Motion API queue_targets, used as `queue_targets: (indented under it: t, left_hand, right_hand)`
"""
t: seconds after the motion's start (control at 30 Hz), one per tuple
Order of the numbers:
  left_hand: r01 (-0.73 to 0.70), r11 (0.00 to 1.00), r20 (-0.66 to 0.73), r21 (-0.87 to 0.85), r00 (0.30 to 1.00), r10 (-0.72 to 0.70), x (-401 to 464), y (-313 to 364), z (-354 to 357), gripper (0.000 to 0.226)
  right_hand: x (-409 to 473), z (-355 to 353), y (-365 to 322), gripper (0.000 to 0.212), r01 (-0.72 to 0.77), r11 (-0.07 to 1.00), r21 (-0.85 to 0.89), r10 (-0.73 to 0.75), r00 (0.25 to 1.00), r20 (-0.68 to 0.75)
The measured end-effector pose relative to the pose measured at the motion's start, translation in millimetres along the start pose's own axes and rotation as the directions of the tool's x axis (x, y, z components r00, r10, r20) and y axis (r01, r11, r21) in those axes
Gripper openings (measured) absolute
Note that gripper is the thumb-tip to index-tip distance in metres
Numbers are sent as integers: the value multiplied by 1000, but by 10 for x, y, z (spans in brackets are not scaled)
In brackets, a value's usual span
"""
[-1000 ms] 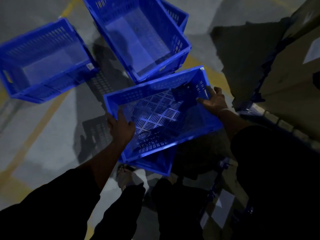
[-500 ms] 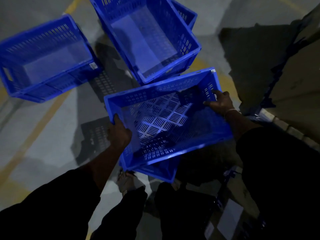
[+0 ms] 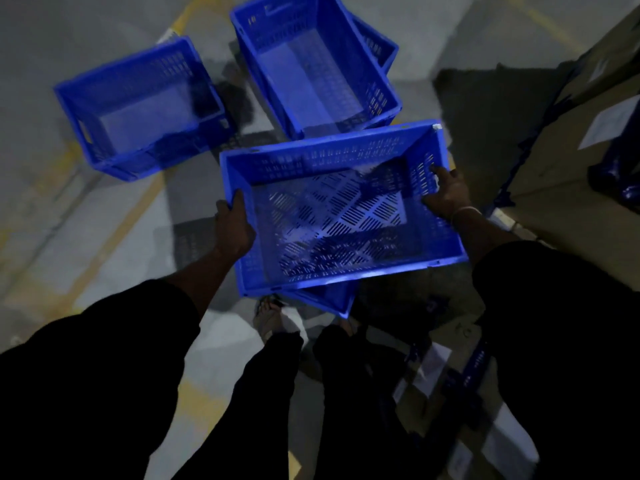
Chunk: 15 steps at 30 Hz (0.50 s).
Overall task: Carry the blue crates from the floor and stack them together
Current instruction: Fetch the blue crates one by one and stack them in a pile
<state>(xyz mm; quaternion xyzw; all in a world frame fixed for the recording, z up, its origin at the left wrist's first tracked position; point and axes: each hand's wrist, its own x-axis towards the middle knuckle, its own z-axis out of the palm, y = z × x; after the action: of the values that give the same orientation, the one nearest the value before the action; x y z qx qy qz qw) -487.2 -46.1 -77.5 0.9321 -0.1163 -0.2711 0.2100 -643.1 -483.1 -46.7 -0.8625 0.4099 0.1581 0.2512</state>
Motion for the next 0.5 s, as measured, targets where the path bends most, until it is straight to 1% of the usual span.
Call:
queue_targets:
  t: [0.17,0.37,0.5]
  left_hand:
    - [-65,997,-14,52,998,66,-350,-22,-727,78]
    - [-95,993,-55,75,994,99,-847,-126,-1608,83]
    - [-131,986,-112,102,984,142,-1214,-300,-2124,80]
  right_hand:
    - [-669,-392,-400,78,93,996,19,-91,994,-60]
    - [-1375,-798,-904,81,179,981,-68,-188,969,-159]
    - [-1808,-1012,-1310,76,260,960,-102,-274,948,-163]
